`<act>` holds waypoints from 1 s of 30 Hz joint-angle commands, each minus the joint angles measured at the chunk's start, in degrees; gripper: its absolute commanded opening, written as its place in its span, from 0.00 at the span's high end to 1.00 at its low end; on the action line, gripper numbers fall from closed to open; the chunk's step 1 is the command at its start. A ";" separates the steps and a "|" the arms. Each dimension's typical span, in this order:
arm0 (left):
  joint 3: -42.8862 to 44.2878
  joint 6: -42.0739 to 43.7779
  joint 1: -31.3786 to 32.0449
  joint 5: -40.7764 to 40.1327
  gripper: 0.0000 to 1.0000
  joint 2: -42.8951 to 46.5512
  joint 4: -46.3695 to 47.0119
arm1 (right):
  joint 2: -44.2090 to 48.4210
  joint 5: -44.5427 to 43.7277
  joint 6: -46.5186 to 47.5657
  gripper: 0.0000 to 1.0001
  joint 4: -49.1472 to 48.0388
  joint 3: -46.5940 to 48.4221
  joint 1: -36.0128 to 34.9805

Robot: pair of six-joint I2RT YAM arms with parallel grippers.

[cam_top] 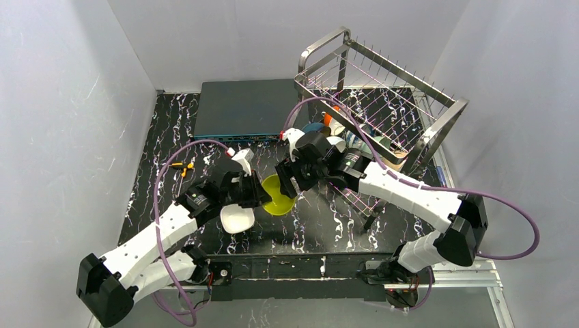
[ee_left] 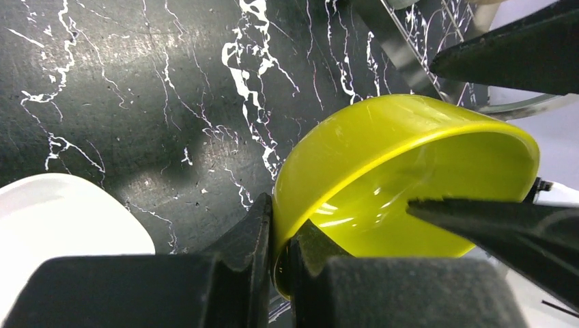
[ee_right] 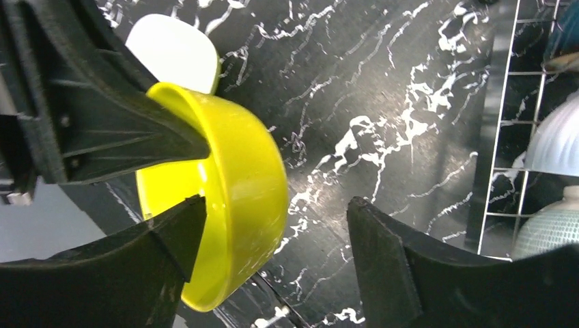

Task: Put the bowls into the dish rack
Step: Pick up the bowl from the center of the board.

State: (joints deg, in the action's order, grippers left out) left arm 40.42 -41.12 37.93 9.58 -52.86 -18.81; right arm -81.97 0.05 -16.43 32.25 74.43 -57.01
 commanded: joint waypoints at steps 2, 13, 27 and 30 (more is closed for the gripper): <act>2.12 -0.76 3.28 -4.47 1.00 0.12 1.49 | -1.16 -3.21 2.40 0.26 3.21 0.74 0.14; 0.00 -0.05 3.64 -5.78 0.76 1.88 3.99 | 0.69 -3.59 2.63 0.83 1.30 -0.26 0.12; -7.89 -2.36 3.55 -3.12 0.02 10.69 12.01 | 4.25 -3.63 6.57 0.99 -0.82 -2.86 0.20; -9.09 -2.93 3.34 -0.70 0.02 11.42 15.18 | 4.23 -2.95 7.80 0.99 0.96 -1.95 0.37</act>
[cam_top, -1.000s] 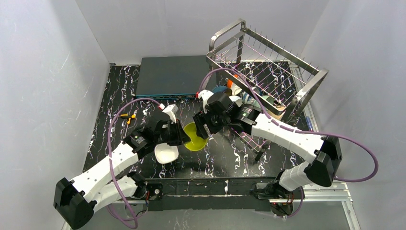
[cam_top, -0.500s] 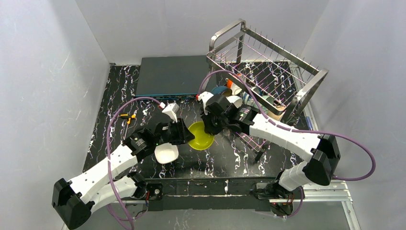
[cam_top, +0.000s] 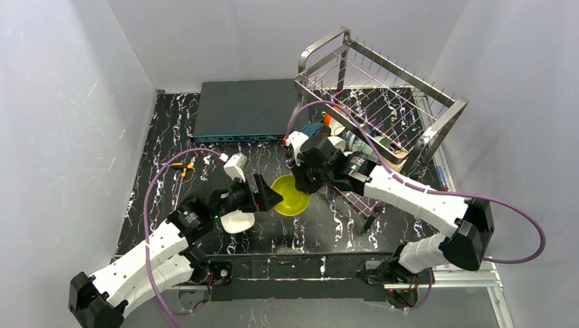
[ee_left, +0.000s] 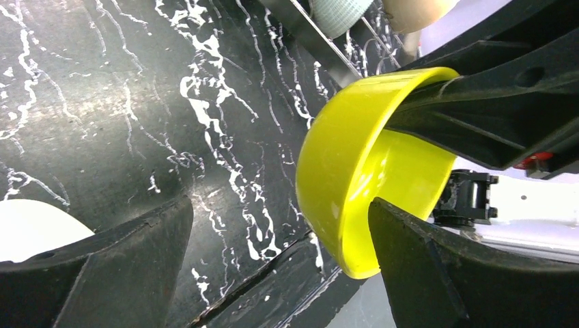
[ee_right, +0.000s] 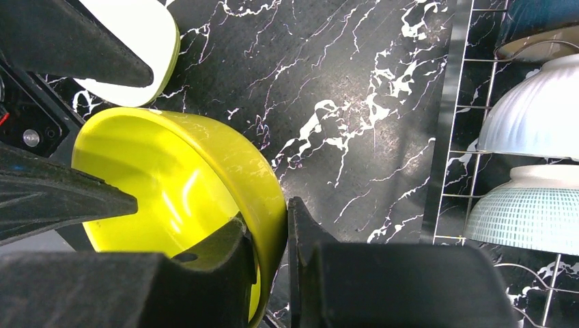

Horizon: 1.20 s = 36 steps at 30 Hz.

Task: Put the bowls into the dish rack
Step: Pick up the bowl from the center of the board.

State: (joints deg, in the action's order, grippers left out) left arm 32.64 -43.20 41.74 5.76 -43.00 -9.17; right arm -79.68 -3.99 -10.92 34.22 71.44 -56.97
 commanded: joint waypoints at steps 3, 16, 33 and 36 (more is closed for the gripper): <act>-1.30 -0.76 -0.89 6.62 0.02 1.39 8.12 | 2.32 3.21 2.45 0.99 -0.57 1.04 0.87; 1.98 -2.47 -4.96 18.08 0.02 3.31 13.82 | 2.86 26.67 1.10 0.99 -4.70 5.28 10.55; 6.17 -9.95 -5.10 30.76 0.02 1.30 29.45 | 8.89 38.34 -11.55 0.99 -22.76 2.62 17.29; 6.82 -10.64 -5.09 30.27 0.02 0.72 30.31 | 9.13 38.88 -12.16 0.99 -22.88 2.56 17.57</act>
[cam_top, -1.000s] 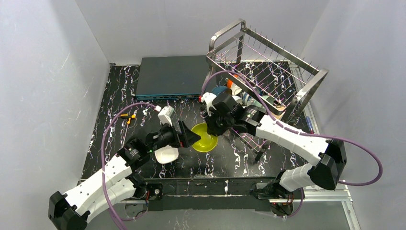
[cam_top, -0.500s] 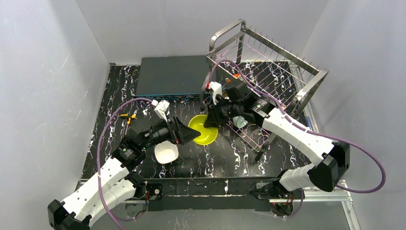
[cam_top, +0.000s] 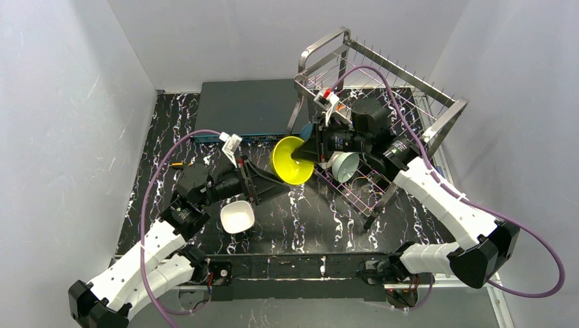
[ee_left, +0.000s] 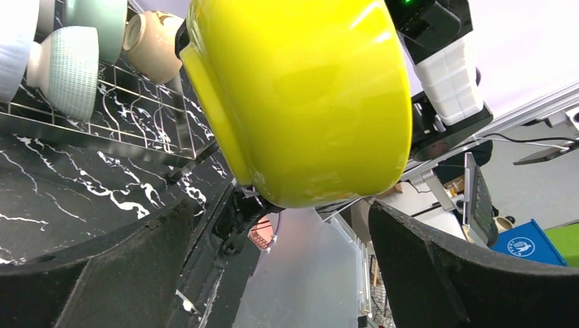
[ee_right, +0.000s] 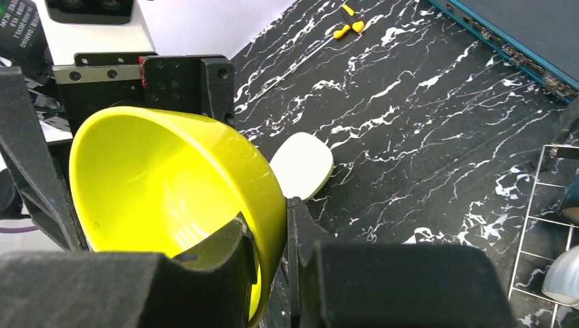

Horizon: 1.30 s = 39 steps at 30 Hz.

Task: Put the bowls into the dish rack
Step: Pick up the bowl from the center of the board.

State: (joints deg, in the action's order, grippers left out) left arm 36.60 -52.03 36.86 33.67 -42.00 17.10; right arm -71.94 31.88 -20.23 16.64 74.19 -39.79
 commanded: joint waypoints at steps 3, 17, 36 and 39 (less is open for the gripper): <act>4.08 -3.08 -0.21 1.94 0.03 -1.52 4.25 | 1.74 2.41 -2.89 0.99 -4.74 -0.30 0.38; 6.81 -3.87 -0.21 -0.46 0.16 -2.72 4.76 | 1.03 0.96 -0.86 0.99 -1.90 -0.38 0.37; 3.76 -5.04 -0.21 -2.18 1.00 -2.62 4.83 | 0.62 -0.71 -0.70 0.45 -1.56 -1.13 0.35; 2.72 -4.95 -0.21 -3.07 1.00 -2.22 4.79 | 0.58 -1.26 -0.08 0.29 -1.51 -0.66 0.39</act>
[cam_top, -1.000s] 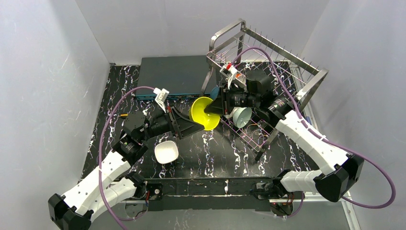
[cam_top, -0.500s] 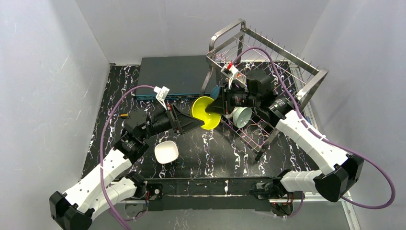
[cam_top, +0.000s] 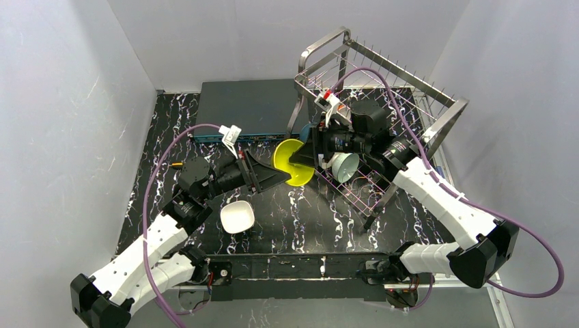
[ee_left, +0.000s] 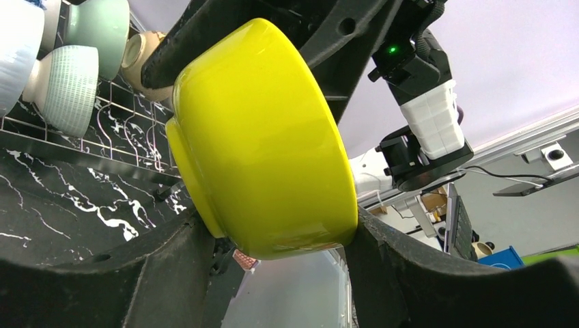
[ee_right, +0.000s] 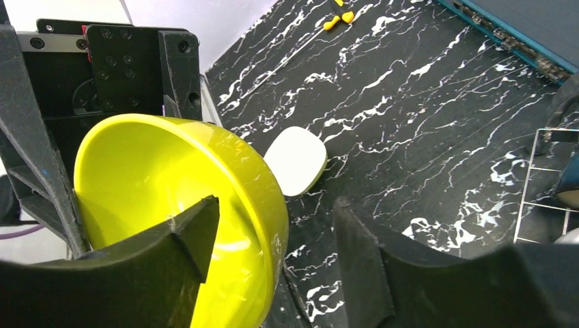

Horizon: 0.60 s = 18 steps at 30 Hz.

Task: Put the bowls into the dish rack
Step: Pick up the bowl from the center of the board.

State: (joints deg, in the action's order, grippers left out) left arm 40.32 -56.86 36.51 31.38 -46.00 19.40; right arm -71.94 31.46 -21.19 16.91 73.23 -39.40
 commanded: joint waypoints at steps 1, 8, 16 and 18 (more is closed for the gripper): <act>-1.25 -0.02 0.14 -0.94 1.00 1.94 2.49 | 0.60 -1.02 0.95 0.25 -1.71 0.60 -0.01; -4.26 1.25 0.14 -2.27 1.00 2.44 2.49 | 2.59 -2.69 1.14 0.07 -2.45 1.07 0.00; -8.44 5.60 0.14 -3.22 1.00 1.18 2.49 | 6.23 -4.17 1.06 0.01 -4.86 1.74 -0.04; -9.04 6.46 0.14 -3.05 1.00 0.06 2.48 | 6.97 -4.66 1.00 0.01 -5.53 1.83 -0.02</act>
State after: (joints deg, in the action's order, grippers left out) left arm 31.92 -53.71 36.51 28.36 -45.10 19.42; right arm -67.57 28.18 -20.75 15.79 73.25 -39.40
